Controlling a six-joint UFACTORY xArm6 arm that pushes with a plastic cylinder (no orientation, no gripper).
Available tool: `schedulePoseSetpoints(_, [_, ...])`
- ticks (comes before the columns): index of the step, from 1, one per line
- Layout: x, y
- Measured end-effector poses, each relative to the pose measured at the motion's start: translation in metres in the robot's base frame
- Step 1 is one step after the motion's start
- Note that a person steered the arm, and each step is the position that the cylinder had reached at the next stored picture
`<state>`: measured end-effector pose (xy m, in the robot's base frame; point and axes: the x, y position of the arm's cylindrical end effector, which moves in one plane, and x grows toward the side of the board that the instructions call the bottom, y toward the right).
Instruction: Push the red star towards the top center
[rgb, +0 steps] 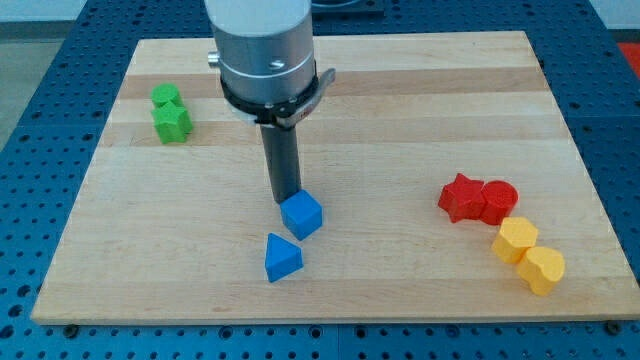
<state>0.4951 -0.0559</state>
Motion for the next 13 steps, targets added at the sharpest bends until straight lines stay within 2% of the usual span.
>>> schedulePoseSetpoints(1, [0.016, -0.003])
schedulePoseSetpoints(2, [0.011, -0.003])
schedulePoseSetpoints(3, [-0.03, 0.043])
schedulePoseSetpoints(4, [-0.056, 0.133])
schedulePoseSetpoints(5, [-0.062, 0.251])
schedulePoseSetpoints(6, [-0.061, 0.315])
schedulePoseSetpoints(8, [0.031, 0.322])
schedulePoseSetpoints(9, [0.032, 0.322])
schedulePoseSetpoints(12, [0.032, 0.238])
schedulePoseSetpoints(13, [0.028, 0.233])
